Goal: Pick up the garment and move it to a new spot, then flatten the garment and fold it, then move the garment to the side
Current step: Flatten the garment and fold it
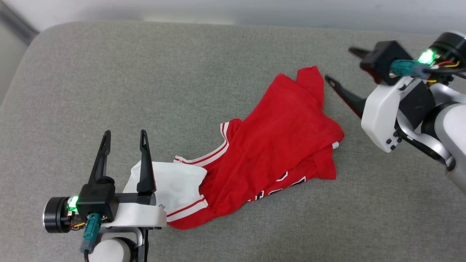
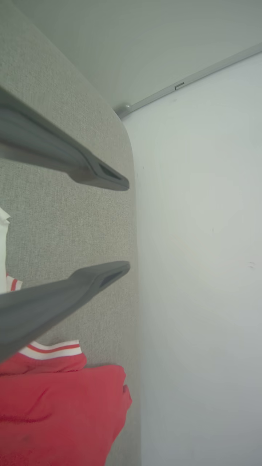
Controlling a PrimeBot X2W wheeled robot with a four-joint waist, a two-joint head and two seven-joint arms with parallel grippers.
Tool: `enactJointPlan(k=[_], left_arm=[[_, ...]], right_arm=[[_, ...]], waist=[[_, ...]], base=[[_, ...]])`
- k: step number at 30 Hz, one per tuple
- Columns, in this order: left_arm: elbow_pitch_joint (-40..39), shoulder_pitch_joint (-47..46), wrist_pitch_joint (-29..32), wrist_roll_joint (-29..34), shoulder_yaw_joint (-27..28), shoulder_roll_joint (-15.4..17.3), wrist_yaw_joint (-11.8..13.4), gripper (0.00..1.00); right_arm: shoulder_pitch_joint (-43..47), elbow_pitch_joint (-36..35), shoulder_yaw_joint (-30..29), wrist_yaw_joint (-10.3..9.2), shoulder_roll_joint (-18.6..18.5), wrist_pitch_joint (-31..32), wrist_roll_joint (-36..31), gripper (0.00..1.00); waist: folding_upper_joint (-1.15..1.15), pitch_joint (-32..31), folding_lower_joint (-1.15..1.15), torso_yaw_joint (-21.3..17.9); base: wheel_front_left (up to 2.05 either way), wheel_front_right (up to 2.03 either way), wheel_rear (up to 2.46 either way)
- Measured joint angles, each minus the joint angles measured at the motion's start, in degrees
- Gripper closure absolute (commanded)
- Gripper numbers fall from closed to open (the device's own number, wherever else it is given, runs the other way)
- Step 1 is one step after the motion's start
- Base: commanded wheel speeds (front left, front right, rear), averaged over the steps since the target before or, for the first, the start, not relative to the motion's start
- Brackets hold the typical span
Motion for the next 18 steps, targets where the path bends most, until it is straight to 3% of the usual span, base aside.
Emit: enactJointPlan(k=[3, 9, 13, 18], left_arm=[[0.3, -0.1, 0.0, 2.1, 1.8, -2.3, -2.2, 0.0], [0.7, -1.6, 0.0, 5.4, 4.6, -6.7, -6.0, 0.0], [1.0, -2.5, 0.0, 6.9, 6.1, -9.1, -8.1, 0.0], [1.6, -3.2, 0.0, 8.3, 7.9, -11.3, -10.4, 0.0]], right_arm=[[-4.9, -1.1, 7.7, -0.01, -2.8, 8.6, 7.8, 0.0], [-11.3, -1.8, 20.6, -0.01, -4.6, 20.8, 17.6, 0.0], [-13.9, -0.9, 26.4, -0.01, -4.9, 23.9, 19.8, 0.0], [-13.5, 1.0, 27.8, -0.02, -3.9, 25.6, 19.3, 0.0]], waist=[[0.0, 1.5, 0.0, 0.4], [0.0, 5.2, 0.0, 1.6], [0.0, 7.7, 0.01, 2.6], [0.0, 9.9, 0.01, 3.8]], base=[[0.0, 0.0, 0.0], [0.0, 0.0, 0.0], [0.0, 0.0, 0.0], [0.0, 0.0, 0.0]])
